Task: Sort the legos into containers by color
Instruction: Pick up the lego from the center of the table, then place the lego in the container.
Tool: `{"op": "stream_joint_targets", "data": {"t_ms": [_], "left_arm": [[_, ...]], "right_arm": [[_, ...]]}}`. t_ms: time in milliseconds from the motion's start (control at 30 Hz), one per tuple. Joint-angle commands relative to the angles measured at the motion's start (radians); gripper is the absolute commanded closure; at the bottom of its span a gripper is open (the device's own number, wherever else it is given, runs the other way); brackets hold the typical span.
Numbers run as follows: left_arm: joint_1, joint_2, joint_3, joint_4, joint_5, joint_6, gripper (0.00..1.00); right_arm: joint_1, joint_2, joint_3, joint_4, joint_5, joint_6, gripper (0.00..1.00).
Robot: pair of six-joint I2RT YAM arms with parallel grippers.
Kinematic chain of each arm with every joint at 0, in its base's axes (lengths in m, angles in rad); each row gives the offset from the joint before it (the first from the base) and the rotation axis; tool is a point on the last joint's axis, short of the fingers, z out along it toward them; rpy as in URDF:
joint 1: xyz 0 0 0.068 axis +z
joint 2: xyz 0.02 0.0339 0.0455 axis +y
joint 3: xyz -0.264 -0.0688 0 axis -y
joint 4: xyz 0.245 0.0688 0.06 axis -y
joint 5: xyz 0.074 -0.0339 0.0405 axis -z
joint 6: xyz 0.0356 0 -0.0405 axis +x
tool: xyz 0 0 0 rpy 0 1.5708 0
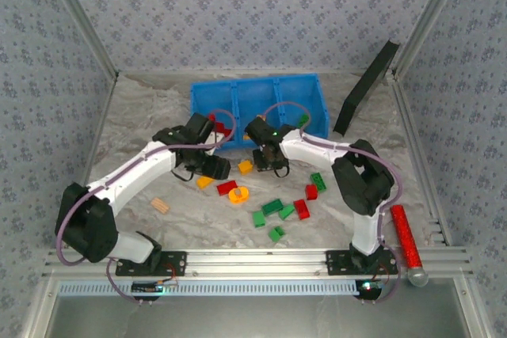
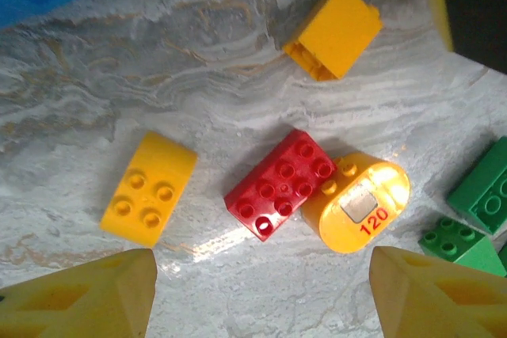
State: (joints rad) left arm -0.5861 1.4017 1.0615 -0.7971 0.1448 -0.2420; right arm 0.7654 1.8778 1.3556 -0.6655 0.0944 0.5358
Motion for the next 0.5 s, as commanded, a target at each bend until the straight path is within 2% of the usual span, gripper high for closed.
{"op": "stream_joint_targets", "data": {"t_ms": [0, 200, 333, 467], "left_arm": [[-0.045, 0.005, -0.019, 0.008, -0.030, -0.033, 0.28], [-0.124, 0.014, -0.083, 0.043, -0.081, -0.111, 0.27], [-0.193, -0.025, -0.112, 0.059, -0.211, -0.055, 0.23], [-0.197, -0.071, -0.140, 0.051, -0.288, 0.027, 0.22]], "right_arm": [[0.011, -0.088, 0.116, -0.126, 0.055, -0.054, 0.75], [-0.012, -0.052, 0.258, -0.135, 0.087, -0.152, 0.74], [-0.063, 0.038, 0.326, -0.081, 0.056, -0.223, 0.74], [-0.112, 0.138, 0.419, -0.070, 0.016, -0.256, 0.74]]}}
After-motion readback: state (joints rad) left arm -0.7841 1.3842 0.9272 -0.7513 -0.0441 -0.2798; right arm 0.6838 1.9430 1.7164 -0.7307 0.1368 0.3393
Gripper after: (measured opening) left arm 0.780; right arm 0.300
